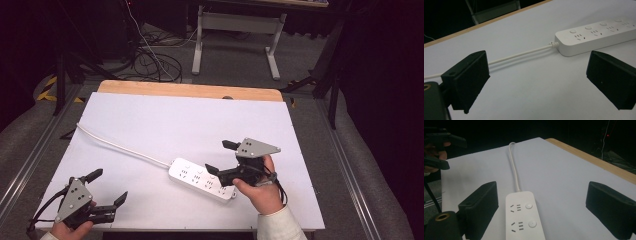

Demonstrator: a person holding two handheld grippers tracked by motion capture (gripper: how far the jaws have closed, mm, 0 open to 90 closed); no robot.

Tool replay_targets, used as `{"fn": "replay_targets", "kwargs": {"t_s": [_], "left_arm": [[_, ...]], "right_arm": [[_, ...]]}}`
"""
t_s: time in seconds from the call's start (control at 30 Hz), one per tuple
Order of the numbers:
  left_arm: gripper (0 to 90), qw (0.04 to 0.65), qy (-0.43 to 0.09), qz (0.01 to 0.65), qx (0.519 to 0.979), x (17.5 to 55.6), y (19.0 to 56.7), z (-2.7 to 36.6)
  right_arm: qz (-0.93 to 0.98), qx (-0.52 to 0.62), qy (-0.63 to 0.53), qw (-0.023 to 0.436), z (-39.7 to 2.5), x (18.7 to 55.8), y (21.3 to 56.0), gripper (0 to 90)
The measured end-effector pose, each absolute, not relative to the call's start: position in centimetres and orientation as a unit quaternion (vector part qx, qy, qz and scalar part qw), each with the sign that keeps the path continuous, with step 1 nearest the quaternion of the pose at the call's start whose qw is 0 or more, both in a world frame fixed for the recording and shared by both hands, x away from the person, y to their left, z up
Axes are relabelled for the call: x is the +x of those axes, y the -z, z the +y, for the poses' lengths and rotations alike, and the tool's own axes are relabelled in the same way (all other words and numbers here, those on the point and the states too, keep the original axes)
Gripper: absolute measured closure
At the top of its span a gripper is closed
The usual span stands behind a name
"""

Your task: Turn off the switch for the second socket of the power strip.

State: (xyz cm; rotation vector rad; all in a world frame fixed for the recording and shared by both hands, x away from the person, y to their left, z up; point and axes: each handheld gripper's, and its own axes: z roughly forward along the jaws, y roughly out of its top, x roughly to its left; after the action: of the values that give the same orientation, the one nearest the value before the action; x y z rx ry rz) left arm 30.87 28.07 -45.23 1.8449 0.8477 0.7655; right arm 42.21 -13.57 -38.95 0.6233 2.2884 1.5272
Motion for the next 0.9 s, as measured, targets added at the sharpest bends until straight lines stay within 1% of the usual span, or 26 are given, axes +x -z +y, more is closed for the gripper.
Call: {"fn": "replay_targets", "kwargs": {"t_s": [0.2, 0.33, 0.67, 0.9], "left_arm": [[5.1, 0.471, -0.308, 0.348, 0.75, 30.9, 45.2, 28.0], [5.1, 0.475, -0.305, 0.35, 0.748, 30.9, 45.2, 28.2], [4.6, 0.481, -0.304, 0.354, 0.742, 30.9, 45.1, 28.4], [4.4, 0.483, -0.304, 0.352, 0.742, 30.9, 45.1, 28.4]], "right_arm": [[0.797, 0.227, -0.535, 0.164, -15.6, 41.9, 38.9, 7.3], [0.796, 0.24, -0.532, 0.164, -16.9, 41.7, 39.2, 6.4], [0.804, 0.236, -0.518, 0.171, -19.6, 41.0, 40.8, 4.5], [0.801, 0.252, -0.512, 0.181, -21.3, 40.5, 42.5, 4.5]]}}
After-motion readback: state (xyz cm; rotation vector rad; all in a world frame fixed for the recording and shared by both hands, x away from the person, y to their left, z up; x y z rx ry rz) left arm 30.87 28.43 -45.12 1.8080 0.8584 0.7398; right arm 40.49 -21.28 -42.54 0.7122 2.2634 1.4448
